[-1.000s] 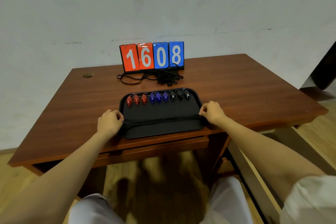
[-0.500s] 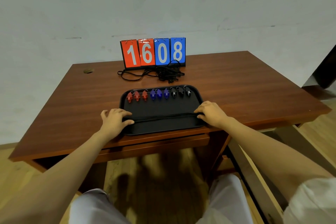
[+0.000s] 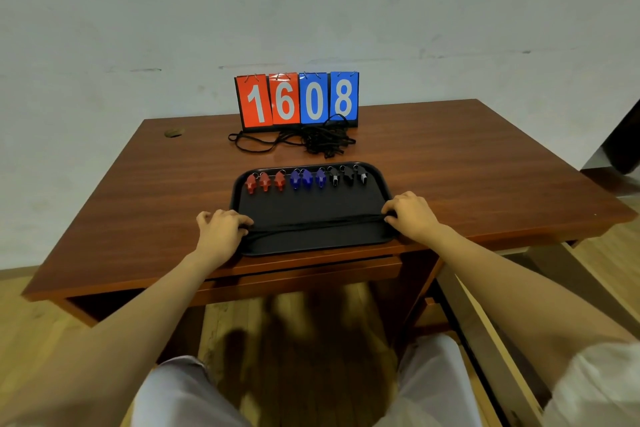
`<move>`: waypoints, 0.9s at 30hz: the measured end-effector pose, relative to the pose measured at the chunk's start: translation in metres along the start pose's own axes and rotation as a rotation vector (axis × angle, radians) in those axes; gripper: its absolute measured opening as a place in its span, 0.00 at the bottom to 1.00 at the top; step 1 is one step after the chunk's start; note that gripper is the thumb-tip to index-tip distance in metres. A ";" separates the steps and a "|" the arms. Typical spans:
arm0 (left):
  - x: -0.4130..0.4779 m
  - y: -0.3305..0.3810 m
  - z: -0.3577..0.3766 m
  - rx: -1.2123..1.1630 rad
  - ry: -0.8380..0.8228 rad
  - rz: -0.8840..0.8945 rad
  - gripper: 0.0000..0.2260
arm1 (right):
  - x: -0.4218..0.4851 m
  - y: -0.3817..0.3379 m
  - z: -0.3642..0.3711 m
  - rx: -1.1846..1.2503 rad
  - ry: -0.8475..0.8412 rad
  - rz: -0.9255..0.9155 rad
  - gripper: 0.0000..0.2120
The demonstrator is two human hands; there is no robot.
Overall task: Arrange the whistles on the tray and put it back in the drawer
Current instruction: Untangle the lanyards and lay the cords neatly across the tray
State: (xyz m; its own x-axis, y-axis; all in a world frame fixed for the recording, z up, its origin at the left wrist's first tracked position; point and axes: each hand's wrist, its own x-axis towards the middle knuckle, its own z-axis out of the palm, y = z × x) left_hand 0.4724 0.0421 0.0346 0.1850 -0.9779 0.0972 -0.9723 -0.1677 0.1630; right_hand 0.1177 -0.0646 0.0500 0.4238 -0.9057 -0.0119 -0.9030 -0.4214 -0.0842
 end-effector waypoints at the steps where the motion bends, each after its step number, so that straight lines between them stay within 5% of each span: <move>1: 0.000 0.001 0.000 -0.003 -0.005 0.001 0.13 | 0.000 -0.001 0.000 -0.002 -0.008 -0.005 0.13; 14: 0.025 0.042 -0.001 -0.137 -0.008 0.080 0.12 | 0.030 -0.041 -0.010 0.067 -0.023 -0.162 0.17; 27: 0.175 0.093 -0.018 -0.098 -0.038 0.095 0.13 | 0.177 -0.054 -0.049 0.207 0.043 -0.089 0.15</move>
State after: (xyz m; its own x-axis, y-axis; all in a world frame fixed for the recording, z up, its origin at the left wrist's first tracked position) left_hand 0.4166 -0.1422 0.0848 0.0850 -0.9932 0.0799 -0.9662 -0.0625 0.2503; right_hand 0.2374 -0.2044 0.1016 0.4937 -0.8684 0.0464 -0.8264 -0.4852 -0.2859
